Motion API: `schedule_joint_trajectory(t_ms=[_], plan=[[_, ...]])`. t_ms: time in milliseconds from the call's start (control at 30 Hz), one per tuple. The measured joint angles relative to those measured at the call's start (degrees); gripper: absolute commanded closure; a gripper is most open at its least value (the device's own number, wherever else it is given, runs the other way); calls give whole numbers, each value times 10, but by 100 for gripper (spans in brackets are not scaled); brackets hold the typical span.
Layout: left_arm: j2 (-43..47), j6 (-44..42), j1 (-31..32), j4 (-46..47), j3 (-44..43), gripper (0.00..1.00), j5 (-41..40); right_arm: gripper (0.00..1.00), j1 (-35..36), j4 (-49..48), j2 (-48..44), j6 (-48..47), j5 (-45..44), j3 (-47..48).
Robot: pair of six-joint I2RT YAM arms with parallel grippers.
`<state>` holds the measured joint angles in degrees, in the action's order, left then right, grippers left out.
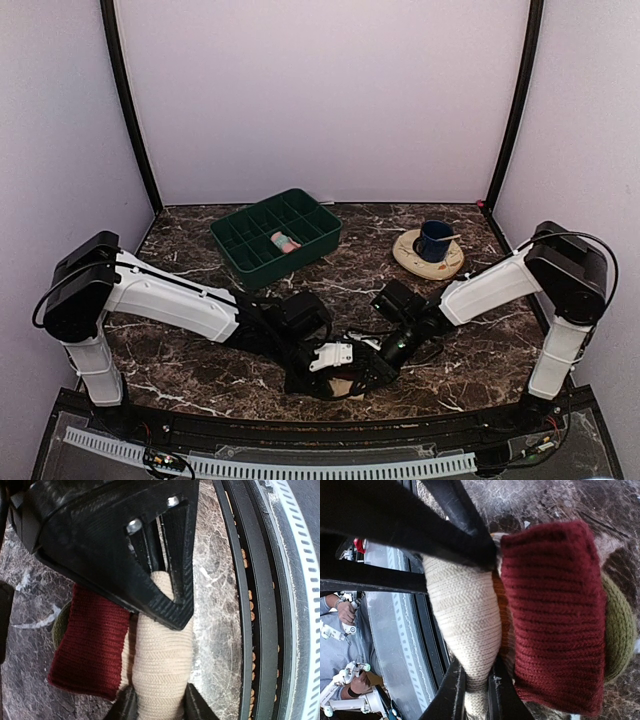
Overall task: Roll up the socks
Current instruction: Roll the sock at the center of the board.
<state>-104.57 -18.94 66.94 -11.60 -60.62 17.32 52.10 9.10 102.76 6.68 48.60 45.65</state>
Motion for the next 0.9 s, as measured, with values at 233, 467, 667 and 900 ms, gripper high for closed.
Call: schedule_joint_trajectory(t_ms=[233, 467, 667, 900], plan=[[-7, -6, 0, -8, -9, 86, 10, 100, -3, 3, 4, -2, 7, 1], [-21, -12, 0, -23, -25, 91, 35, 82, -4, 18, 4, -1, 7, 2], [-32, -12, -3, -38, -38, 92, 62, 76, -6, 21, 3, 8, 8, 1], [-45, -2, -20, -44, -49, 92, 98, 72, -24, 8, -17, 33, 5, -16]])
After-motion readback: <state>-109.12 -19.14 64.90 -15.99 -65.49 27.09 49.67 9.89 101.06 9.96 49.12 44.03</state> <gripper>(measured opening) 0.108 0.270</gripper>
